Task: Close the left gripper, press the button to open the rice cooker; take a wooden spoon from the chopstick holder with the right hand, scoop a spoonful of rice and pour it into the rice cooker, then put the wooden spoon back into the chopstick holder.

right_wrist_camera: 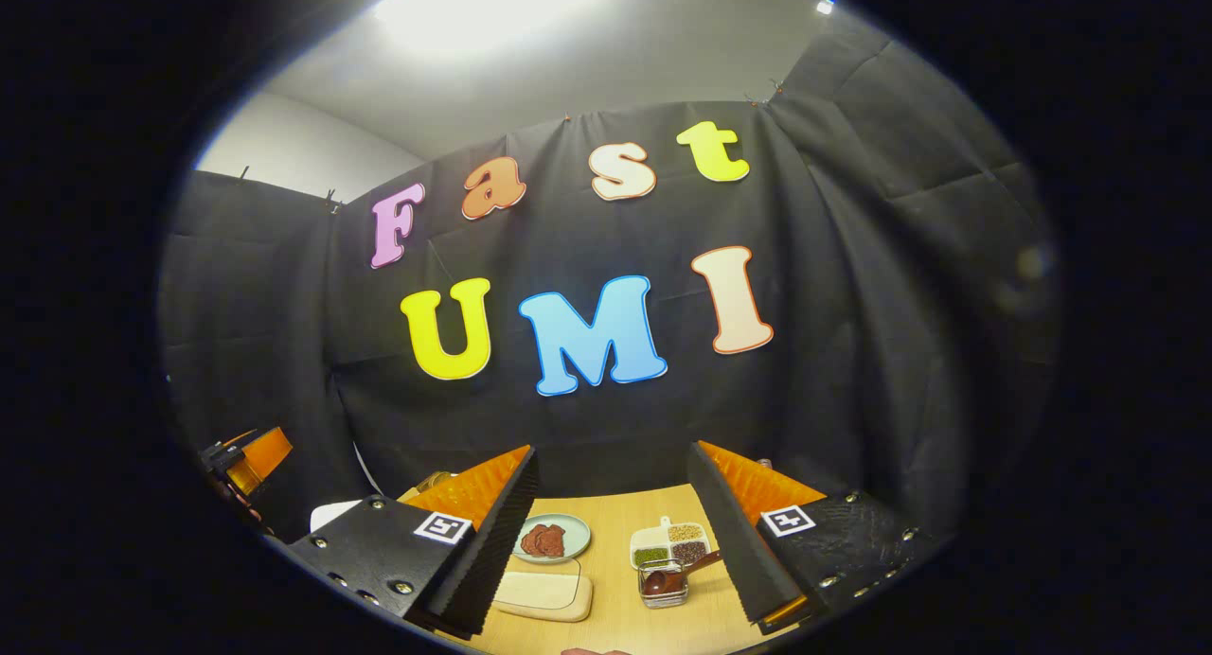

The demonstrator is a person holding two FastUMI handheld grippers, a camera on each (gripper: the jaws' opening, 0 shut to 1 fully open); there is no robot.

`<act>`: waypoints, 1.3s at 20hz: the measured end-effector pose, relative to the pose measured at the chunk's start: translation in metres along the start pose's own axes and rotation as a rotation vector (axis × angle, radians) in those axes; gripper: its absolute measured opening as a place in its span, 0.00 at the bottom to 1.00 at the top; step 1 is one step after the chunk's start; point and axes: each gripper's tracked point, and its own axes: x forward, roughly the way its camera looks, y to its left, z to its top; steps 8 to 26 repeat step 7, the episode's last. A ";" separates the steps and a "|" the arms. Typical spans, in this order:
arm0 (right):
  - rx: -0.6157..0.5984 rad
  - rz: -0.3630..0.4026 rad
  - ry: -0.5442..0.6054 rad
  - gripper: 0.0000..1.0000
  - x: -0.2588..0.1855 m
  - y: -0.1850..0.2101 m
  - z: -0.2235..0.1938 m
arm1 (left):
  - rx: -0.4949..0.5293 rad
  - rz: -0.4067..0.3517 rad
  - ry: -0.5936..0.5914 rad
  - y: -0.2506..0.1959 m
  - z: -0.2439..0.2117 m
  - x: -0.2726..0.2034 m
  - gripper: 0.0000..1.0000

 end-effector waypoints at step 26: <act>-0.007 0.055 -0.004 0.95 -0.002 -0.017 0.015 | 0.008 0.002 0.019 -0.052 0.015 -0.018 0.97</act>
